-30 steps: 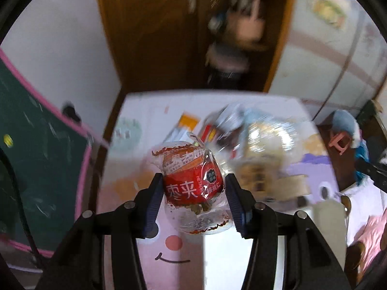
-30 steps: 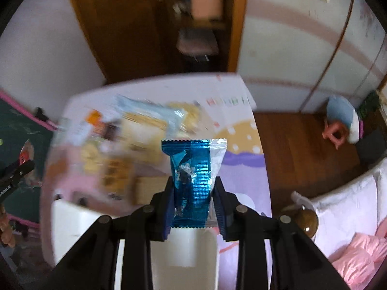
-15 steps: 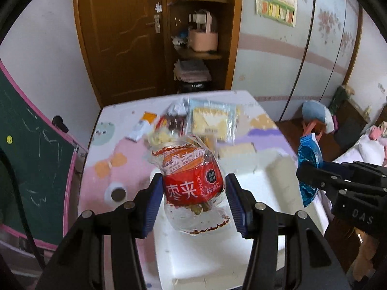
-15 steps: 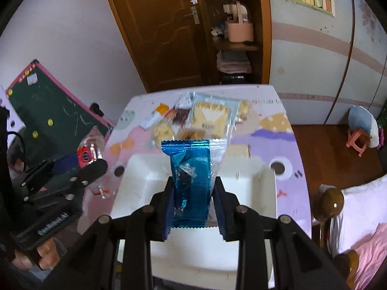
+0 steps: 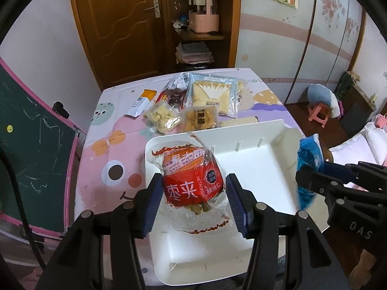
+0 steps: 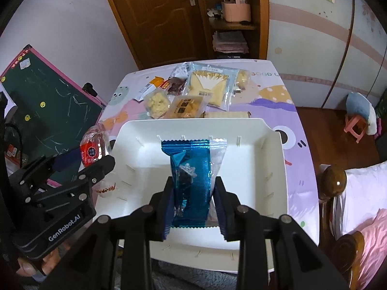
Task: Organize snacks
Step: 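Lower both snacks into the white tray and open both tools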
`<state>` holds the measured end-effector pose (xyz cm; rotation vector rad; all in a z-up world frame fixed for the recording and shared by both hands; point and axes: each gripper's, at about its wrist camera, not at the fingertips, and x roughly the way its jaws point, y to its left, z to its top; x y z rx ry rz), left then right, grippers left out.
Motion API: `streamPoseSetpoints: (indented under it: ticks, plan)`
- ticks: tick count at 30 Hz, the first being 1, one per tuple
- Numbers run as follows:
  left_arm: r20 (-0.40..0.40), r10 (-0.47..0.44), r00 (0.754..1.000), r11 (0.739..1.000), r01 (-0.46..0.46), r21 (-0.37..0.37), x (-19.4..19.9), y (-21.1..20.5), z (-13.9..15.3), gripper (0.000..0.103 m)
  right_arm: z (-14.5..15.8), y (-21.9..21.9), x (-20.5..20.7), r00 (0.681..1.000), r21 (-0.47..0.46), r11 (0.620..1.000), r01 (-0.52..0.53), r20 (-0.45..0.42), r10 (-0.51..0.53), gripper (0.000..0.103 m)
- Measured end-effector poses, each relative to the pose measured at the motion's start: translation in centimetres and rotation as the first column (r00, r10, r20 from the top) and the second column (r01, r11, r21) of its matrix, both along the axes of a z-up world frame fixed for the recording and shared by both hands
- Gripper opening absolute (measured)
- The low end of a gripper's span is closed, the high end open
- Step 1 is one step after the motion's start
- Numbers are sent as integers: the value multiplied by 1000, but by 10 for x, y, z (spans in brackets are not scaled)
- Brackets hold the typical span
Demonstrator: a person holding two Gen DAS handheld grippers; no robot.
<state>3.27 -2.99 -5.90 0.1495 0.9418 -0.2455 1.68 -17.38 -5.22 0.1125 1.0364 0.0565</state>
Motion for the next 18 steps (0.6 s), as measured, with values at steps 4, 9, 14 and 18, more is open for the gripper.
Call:
streamPoseSetpoints:
  ticks: [4,9,14,18]
  plan:
    - [23,8,1000,1000,-9,19,-4,-1,5,85,0,0,-1,1000,-7,1000,14,-1,-14,46]
    - [68,11,998,1000,-13,27,-10,-2,13,93,0,-5,-2,999,-1,999,45,-4,-45,52]
    - [79,13,997,999,-15,28,-13,-2,16,93,4,-6,-6,998,-19,998,58,14,-58,52]
    - [80,21,997,999,-23,23,-13,0,17,93,7,-4,-9,998,-23,998,55,31,-54,52]
